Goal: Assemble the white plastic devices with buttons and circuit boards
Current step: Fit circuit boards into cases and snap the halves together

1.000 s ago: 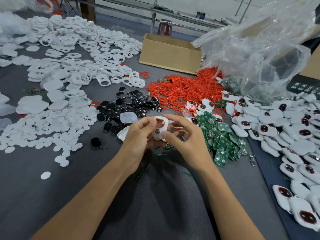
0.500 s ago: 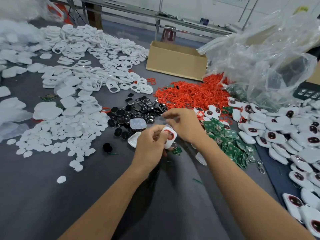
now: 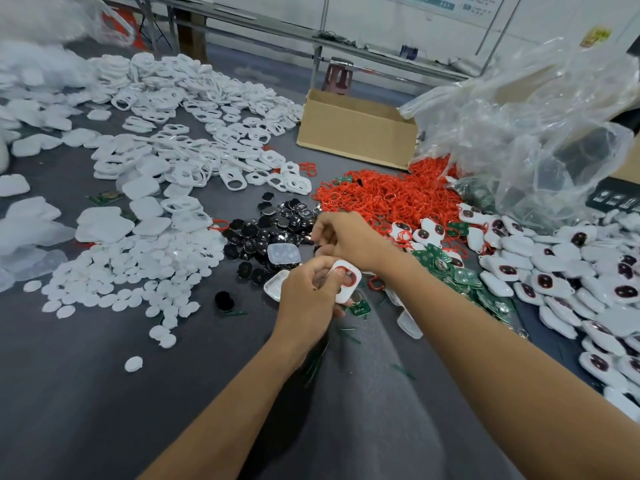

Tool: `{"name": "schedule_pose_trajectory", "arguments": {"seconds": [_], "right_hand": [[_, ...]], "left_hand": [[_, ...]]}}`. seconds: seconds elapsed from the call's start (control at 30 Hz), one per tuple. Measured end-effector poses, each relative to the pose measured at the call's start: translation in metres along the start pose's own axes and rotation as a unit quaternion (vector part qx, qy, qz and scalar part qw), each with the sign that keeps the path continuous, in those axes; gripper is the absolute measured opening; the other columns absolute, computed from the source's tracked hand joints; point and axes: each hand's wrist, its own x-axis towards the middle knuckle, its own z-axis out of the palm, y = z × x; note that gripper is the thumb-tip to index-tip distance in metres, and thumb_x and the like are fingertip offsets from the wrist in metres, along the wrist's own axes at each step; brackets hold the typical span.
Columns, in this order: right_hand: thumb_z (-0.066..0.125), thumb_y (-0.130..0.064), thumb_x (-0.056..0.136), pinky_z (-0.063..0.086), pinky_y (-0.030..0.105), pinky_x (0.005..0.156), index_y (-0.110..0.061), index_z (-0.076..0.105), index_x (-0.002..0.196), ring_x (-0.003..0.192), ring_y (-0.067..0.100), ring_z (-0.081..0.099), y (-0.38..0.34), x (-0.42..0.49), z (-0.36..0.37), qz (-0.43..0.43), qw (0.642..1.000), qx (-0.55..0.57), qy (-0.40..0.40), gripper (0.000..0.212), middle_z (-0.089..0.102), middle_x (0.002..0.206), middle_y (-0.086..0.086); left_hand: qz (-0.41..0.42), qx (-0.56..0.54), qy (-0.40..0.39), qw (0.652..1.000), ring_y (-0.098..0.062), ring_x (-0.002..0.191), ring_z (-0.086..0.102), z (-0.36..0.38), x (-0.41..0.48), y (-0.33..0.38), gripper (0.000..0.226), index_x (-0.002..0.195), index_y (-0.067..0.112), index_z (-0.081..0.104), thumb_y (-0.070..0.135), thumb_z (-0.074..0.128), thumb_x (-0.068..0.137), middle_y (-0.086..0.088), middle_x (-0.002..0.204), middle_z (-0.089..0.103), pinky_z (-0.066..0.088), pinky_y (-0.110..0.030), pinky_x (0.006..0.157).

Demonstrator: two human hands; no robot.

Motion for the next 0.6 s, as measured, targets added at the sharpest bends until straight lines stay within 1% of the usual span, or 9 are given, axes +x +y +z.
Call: {"name": "schedule_pose_trajectory", "arguments": {"seconds": [0.07,0.13,0.2,0.23,0.3,0.37,0.43,0.5,0.6], "right_hand": [[0.067,0.001,0.080,0.051,0.029,0.073,-0.006,0.068,0.094,0.069,0.015,0.061,0.000,-0.014,-0.004,0.037,0.996,0.054,0.064,0.016,0.065,0.072,0.001],[0.066,-0.003,0.084,0.050,0.026,0.066,-0.009,0.070,0.090,0.064,0.016,0.062,0.002,-0.034,-0.006,0.080,0.978,0.118,0.150,0.009,0.066,0.072,0.001],[0.063,-0.004,0.087,0.046,0.022,0.058,-0.008,0.070,0.086,0.056,0.011,0.056,0.004,-0.062,-0.002,0.119,0.946,0.213,0.212,0.008,0.061,0.066,0.001],[0.062,-0.002,0.087,0.043,0.018,0.056,-0.007,0.069,0.085,0.055,0.007,0.053,0.005,-0.077,0.002,0.128,0.927,0.266,0.232,0.010,0.059,0.064,-0.001],[0.059,0.004,0.087,0.041,0.013,0.053,-0.007,0.068,0.083,0.053,0.002,0.050,0.005,-0.101,0.011,0.134,0.873,0.389,0.262,0.015,0.060,0.062,-0.002],[0.057,0.008,0.087,0.045,0.014,0.053,-0.006,0.065,0.085,0.055,0.006,0.055,0.005,-0.114,0.017,0.123,0.809,0.502,0.278,0.016,0.064,0.063,-0.001],[0.055,0.009,0.087,0.052,0.019,0.059,-0.005,0.063,0.086,0.060,0.013,0.063,0.004,-0.117,0.020,0.114,0.760,0.576,0.278,0.016,0.068,0.066,0.004],[0.056,0.009,0.086,0.056,0.022,0.064,-0.004,0.062,0.085,0.063,0.016,0.067,0.003,-0.116,0.023,0.112,0.735,0.613,0.267,0.014,0.070,0.068,0.007],[0.058,0.008,0.084,0.056,0.021,0.064,-0.001,0.062,0.087,0.063,0.016,0.069,0.001,-0.113,0.029,0.115,0.721,0.635,0.253,0.010,0.071,0.070,0.010]], "left_hand": [[0.006,-0.006,0.005,1.000,-0.029,0.068,0.070,-0.001,0.001,0.001,0.021,0.084,0.025,0.069,0.011,0.057,0.094,0.002,0.075,0.071,0.055,-0.030,0.052],[0.010,-0.022,0.006,1.000,-0.028,0.067,0.070,-0.001,0.001,0.001,0.022,0.085,0.025,0.070,0.009,0.058,0.093,0.001,0.076,0.071,0.057,-0.030,0.054],[0.013,-0.033,0.002,0.999,-0.024,0.064,0.070,-0.001,0.001,0.002,0.027,0.082,0.026,0.071,0.006,0.058,0.093,0.004,0.073,0.071,0.057,-0.028,0.053],[0.015,-0.034,-0.001,0.999,-0.022,0.062,0.069,-0.001,0.000,0.002,0.029,0.081,0.027,0.070,0.005,0.057,0.093,0.005,0.071,0.070,0.056,-0.027,0.052],[0.013,-0.035,-0.014,0.999,-0.017,0.060,0.069,0.001,0.000,0.003,0.029,0.084,0.026,0.069,0.004,0.055,0.095,0.009,0.069,0.069,0.055,-0.024,0.051],[0.005,-0.045,-0.024,0.999,-0.016,0.060,0.069,0.002,-0.001,0.002,0.026,0.086,0.025,0.069,0.006,0.054,0.096,0.010,0.070,0.069,0.054,-0.022,0.052],[0.000,-0.061,-0.027,0.998,-0.016,0.061,0.069,0.003,-0.002,0.002,0.022,0.087,0.022,0.069,0.007,0.055,0.096,0.009,0.071,0.069,0.054,-0.022,0.052],[-0.001,-0.077,-0.027,0.997,-0.017,0.061,0.069,0.003,-0.003,0.002,0.018,0.086,0.019,0.069,0.008,0.057,0.094,0.007,0.070,0.070,0.053,-0.022,0.052],[0.002,-0.086,-0.023,0.996,-0.018,0.061,0.069,0.003,-0.003,0.001,0.015,0.087,0.019,0.069,0.010,0.059,0.093,0.004,0.071,0.071,0.054,-0.023,0.053]]}}
